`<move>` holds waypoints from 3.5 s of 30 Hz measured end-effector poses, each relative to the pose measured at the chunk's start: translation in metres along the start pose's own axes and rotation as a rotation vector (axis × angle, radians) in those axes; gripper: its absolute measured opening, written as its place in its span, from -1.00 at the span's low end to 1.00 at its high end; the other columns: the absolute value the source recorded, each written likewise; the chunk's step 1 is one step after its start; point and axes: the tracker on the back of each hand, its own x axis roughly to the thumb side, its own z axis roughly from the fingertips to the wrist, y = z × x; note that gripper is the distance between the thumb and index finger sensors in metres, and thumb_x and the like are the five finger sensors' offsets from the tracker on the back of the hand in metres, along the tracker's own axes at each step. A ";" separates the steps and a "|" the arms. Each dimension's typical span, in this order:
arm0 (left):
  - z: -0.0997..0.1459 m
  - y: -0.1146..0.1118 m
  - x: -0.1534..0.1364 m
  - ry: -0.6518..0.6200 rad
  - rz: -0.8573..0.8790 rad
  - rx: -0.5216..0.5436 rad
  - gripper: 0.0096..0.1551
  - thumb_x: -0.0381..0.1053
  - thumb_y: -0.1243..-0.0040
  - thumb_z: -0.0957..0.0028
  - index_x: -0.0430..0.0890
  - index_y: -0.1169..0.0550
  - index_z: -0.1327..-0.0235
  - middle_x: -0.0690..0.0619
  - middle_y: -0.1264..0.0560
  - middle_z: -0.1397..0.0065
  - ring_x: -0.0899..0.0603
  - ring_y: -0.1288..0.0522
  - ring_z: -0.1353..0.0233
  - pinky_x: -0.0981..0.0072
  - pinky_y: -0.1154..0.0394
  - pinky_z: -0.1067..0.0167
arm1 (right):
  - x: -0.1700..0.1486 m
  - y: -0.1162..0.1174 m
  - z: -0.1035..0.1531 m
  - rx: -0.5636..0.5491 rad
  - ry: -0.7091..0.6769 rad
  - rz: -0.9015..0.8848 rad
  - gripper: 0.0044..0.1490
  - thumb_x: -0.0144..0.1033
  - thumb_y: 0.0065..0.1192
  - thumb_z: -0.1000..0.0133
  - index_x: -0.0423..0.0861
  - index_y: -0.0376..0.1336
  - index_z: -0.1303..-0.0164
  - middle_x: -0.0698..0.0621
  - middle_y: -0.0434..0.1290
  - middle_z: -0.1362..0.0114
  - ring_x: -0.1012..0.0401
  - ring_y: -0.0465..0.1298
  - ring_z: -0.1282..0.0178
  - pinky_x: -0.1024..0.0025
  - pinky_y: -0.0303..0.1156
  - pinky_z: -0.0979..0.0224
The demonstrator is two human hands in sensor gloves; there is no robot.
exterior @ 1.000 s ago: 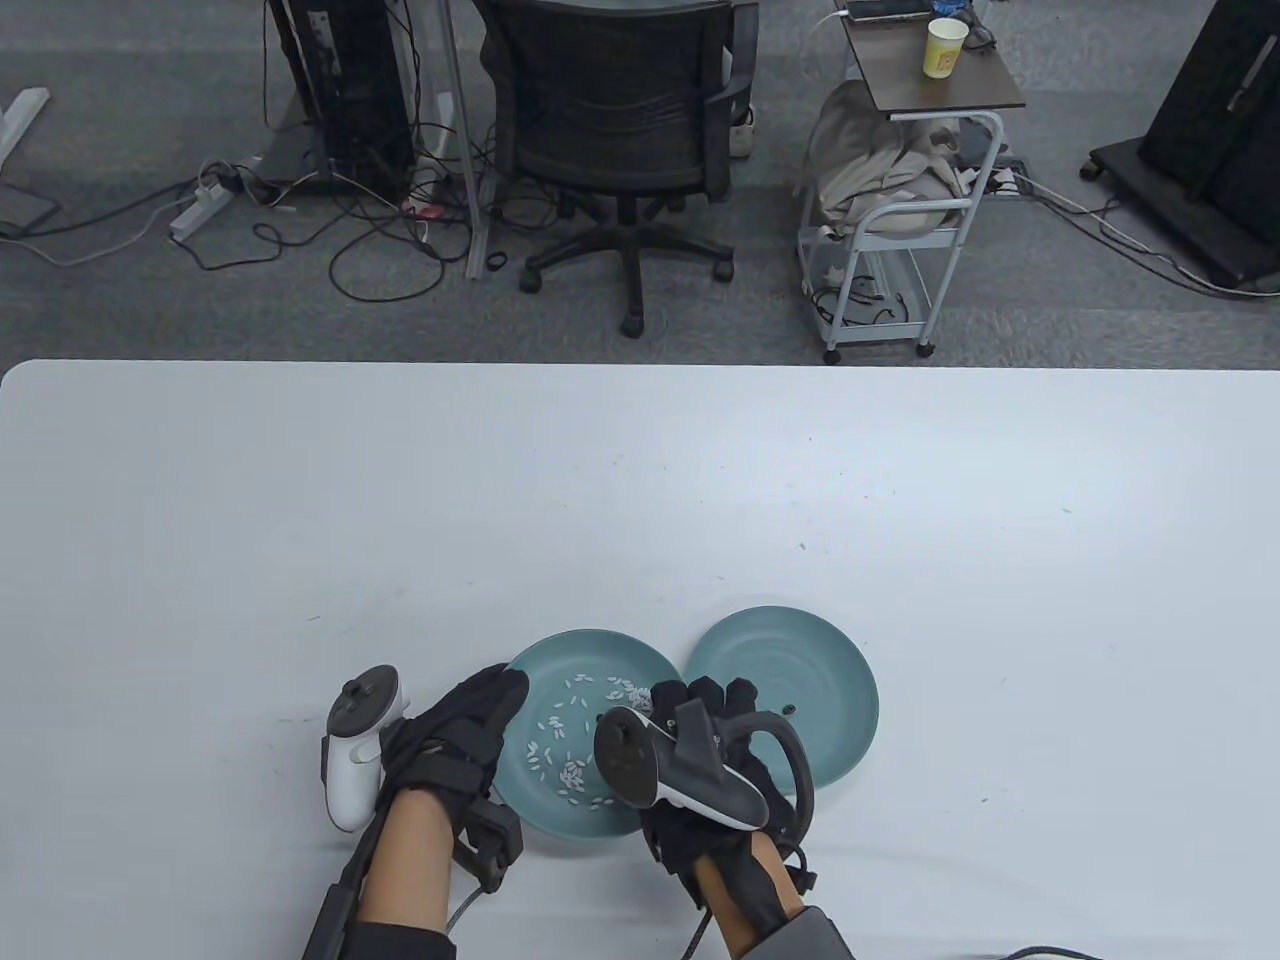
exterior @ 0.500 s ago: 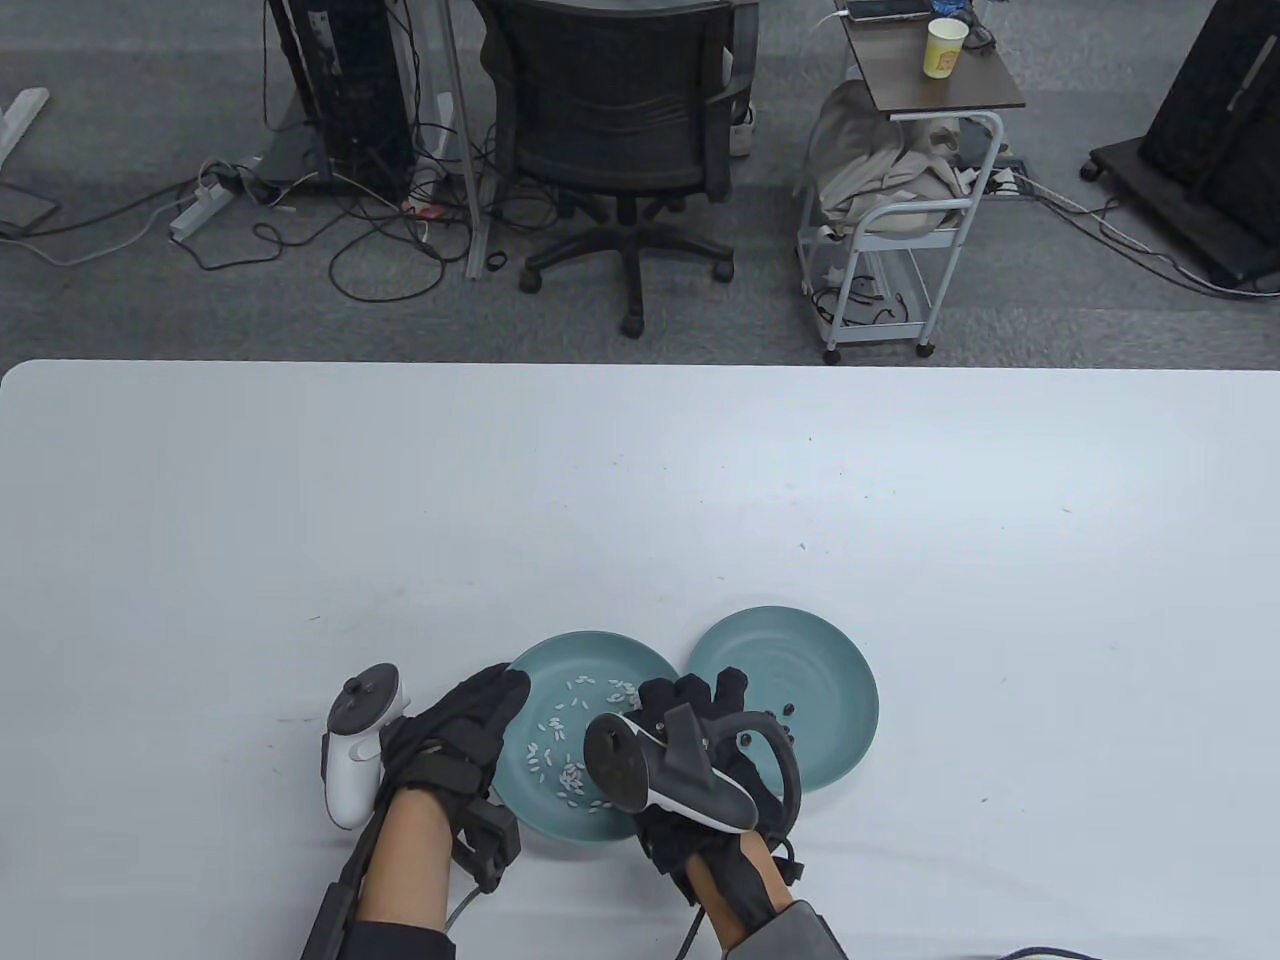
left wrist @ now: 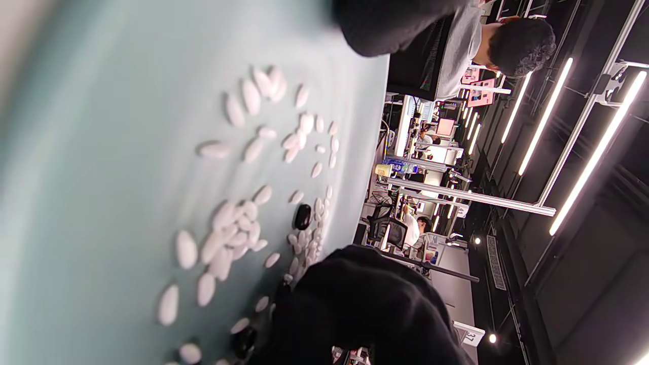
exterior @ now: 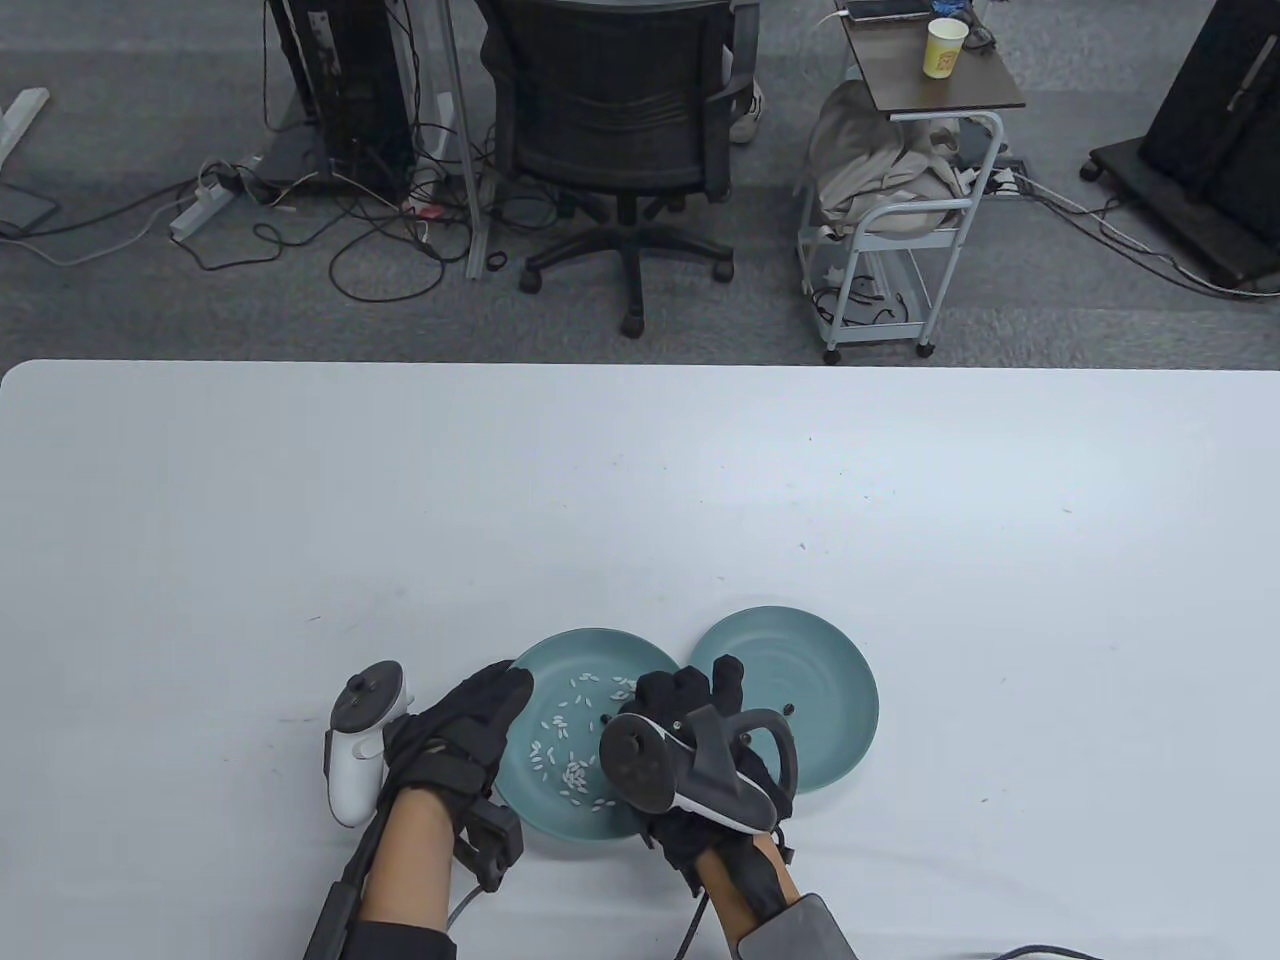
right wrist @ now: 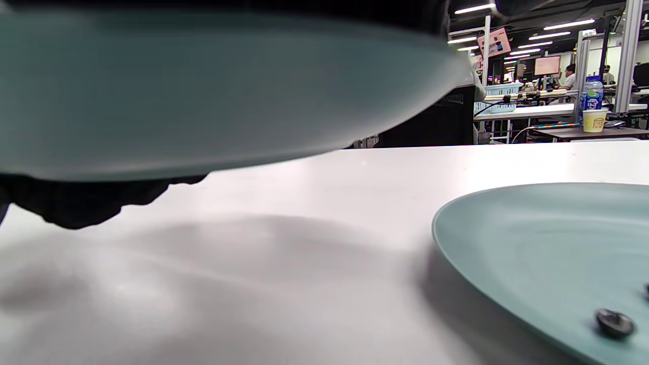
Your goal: Pick coffee beans with hand pinch into plate
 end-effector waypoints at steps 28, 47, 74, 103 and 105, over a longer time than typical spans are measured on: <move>0.001 0.002 -0.001 -0.014 -0.016 0.027 -0.44 0.00 0.01 -0.46 -0.19 -0.33 -0.65 -0.24 -0.64 -0.26 -0.24 -0.72 -0.08 -0.02 -0.69 0.03 | -0.058 -0.020 0.007 -0.084 0.175 -0.225 -0.54 -0.13 0.36 -0.07 -0.13 0.41 -0.06 -0.12 0.35 -0.44 -0.15 0.37 -0.39 -0.47 0.08 -0.51; 0.001 0.002 -0.002 -0.016 -0.026 0.030 -0.44 0.00 0.02 -0.46 -0.18 -0.34 -0.65 -0.24 -0.64 -0.26 -0.23 -0.72 -0.08 -0.01 -0.69 0.03 | -0.128 0.026 0.008 0.102 0.474 -0.223 -0.54 -0.15 0.34 -0.08 -0.14 0.40 -0.08 -0.14 0.33 -0.44 -0.16 0.36 -0.37 -0.42 0.12 -0.51; 0.002 0.003 -0.001 -0.016 -0.045 0.039 -0.44 0.00 0.02 -0.46 -0.18 -0.34 -0.65 -0.24 -0.63 -0.26 -0.23 -0.72 -0.08 -0.01 -0.69 0.02 | -0.123 0.041 0.004 0.269 0.507 -0.106 -0.56 -0.15 0.39 -0.10 -0.03 0.43 -0.15 -0.11 0.32 -0.47 -0.14 0.37 -0.39 -0.38 0.15 -0.52; 0.000 0.001 -0.001 -0.009 -0.029 0.027 -0.44 0.01 0.02 -0.46 -0.17 -0.33 -0.65 -0.23 -0.63 -0.26 -0.23 -0.72 -0.08 -0.01 -0.69 0.02 | -0.094 -0.012 0.012 -0.075 0.275 -0.306 -0.53 -0.10 0.31 -0.13 -0.07 0.43 -0.16 -0.12 0.35 -0.44 -0.15 0.39 -0.36 -0.38 0.16 -0.50; 0.000 0.002 -0.001 -0.009 -0.026 0.029 -0.44 0.01 0.01 -0.46 -0.18 -0.34 -0.65 -0.23 -0.63 -0.26 -0.23 -0.72 -0.08 -0.01 -0.69 0.03 | -0.080 -0.016 0.010 -0.085 0.221 -0.300 -0.53 -0.10 0.31 -0.12 -0.07 0.43 -0.16 -0.12 0.35 -0.44 -0.15 0.39 -0.36 -0.38 0.16 -0.50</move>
